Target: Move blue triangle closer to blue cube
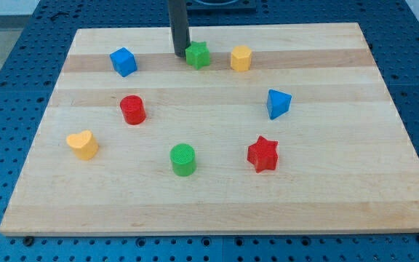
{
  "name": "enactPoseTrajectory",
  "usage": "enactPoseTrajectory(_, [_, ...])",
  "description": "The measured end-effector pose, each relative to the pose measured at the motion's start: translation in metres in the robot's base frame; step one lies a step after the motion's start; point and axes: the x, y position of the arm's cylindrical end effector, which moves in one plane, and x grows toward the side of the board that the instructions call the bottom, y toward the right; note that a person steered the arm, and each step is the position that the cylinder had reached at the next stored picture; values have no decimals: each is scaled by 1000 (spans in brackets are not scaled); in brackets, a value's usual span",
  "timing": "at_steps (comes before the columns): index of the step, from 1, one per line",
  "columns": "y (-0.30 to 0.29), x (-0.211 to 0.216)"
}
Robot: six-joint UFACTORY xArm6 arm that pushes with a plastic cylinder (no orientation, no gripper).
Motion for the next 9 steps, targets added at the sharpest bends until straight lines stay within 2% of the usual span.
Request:
enactPoseTrajectory(3, [46,12])
enactPoseTrajectory(4, [37,-2])
enactPoseTrajectory(5, [-6,-18])
enactPoseTrajectory(7, [-46,34])
enactPoseTrajectory(9, [-47,105])
